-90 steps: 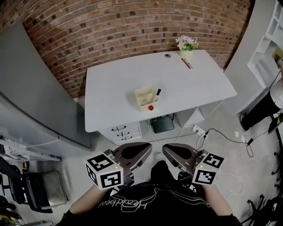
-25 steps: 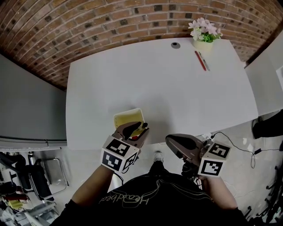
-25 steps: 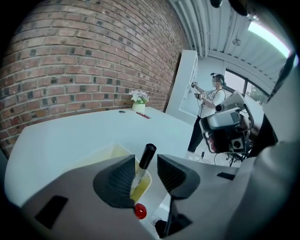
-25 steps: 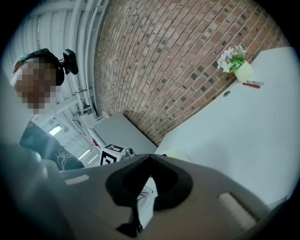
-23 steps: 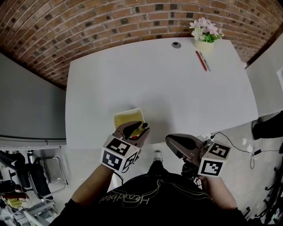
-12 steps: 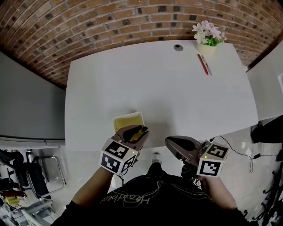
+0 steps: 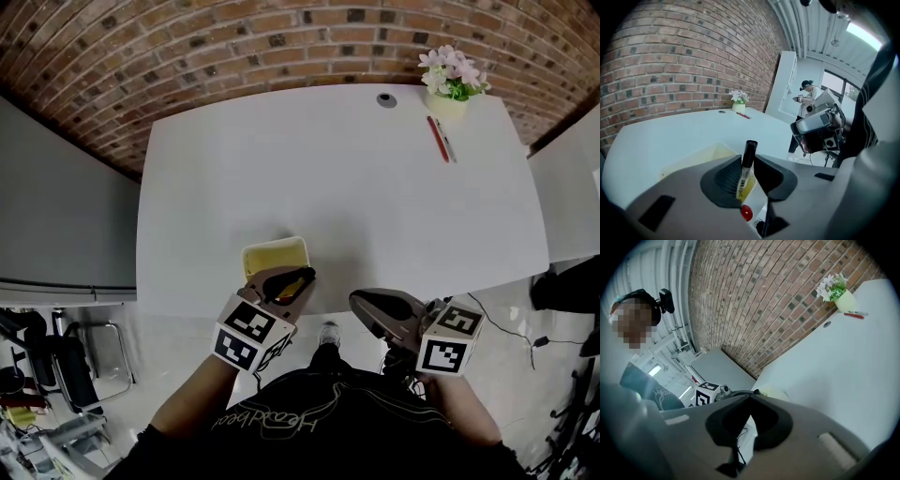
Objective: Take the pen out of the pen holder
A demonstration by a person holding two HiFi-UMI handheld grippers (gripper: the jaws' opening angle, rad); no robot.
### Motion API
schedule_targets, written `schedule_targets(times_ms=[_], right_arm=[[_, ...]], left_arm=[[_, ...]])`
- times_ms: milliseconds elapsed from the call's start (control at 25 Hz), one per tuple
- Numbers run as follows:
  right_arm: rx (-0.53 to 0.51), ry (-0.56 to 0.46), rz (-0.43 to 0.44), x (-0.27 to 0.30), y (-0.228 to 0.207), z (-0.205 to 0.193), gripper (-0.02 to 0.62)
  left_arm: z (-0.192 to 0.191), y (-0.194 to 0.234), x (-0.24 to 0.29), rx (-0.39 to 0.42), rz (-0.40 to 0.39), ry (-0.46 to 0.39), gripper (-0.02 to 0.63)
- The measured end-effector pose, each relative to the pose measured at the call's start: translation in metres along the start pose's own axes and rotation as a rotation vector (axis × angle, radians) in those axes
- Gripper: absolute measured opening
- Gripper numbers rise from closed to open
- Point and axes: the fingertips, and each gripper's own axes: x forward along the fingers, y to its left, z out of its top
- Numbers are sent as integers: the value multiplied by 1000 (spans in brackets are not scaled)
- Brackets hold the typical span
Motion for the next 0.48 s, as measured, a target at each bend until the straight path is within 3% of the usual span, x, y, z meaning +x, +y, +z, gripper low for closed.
schedule_targets(times_ms=[480], right_arm=[[15,50,35,16,-2,-5,3]], left_arm=[[10,7,-15,-24,25,-32,67]])
